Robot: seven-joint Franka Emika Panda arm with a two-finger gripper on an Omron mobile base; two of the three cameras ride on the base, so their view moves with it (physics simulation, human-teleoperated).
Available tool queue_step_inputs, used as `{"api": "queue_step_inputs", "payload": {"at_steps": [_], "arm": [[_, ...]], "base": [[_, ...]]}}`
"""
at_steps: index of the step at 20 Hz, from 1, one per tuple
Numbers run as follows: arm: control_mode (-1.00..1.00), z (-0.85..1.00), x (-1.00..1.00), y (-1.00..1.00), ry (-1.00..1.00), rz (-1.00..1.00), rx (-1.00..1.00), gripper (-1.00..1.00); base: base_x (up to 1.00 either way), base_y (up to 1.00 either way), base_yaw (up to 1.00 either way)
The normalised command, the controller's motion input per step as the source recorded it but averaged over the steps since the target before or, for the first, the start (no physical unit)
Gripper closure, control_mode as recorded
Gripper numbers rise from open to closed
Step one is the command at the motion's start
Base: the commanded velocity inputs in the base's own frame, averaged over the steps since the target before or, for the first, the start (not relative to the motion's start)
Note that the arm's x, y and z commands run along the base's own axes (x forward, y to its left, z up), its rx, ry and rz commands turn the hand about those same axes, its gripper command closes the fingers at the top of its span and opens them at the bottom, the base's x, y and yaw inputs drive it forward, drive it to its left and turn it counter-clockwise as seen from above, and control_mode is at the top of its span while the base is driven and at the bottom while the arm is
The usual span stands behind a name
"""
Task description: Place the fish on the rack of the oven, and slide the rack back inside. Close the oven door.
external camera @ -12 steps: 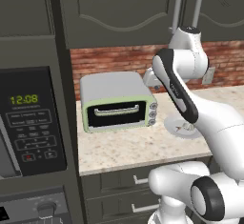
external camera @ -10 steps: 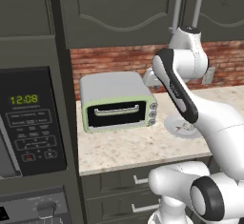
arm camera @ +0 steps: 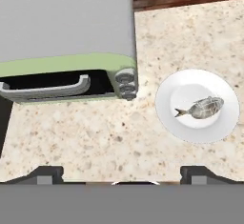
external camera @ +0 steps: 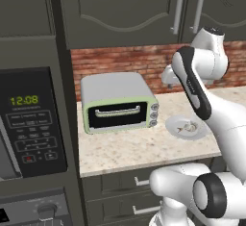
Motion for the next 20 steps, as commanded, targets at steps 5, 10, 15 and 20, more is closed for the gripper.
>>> {"api": "queue_step_inputs", "payload": {"at_steps": [5,10,15,20], "arm": [[-1.00,-0.15,0.02,-0.92,0.01,-0.20,0.05,-1.00],[-1.00,-0.25,0.00,-0.90,0.00,-0.19,0.04,-1.00],[-1.00,-0.38,0.00,-0.58,0.03,-0.15,0.02,-1.00],[-1.00,-0.49,0.03,-0.20,0.07,-0.10,0.00,-1.00]], "base": [[0.00,0.00,0.00],[0.00,0.00,0.00],[0.00,0.00,0.00],[0.00,0.00,0.00]]}}
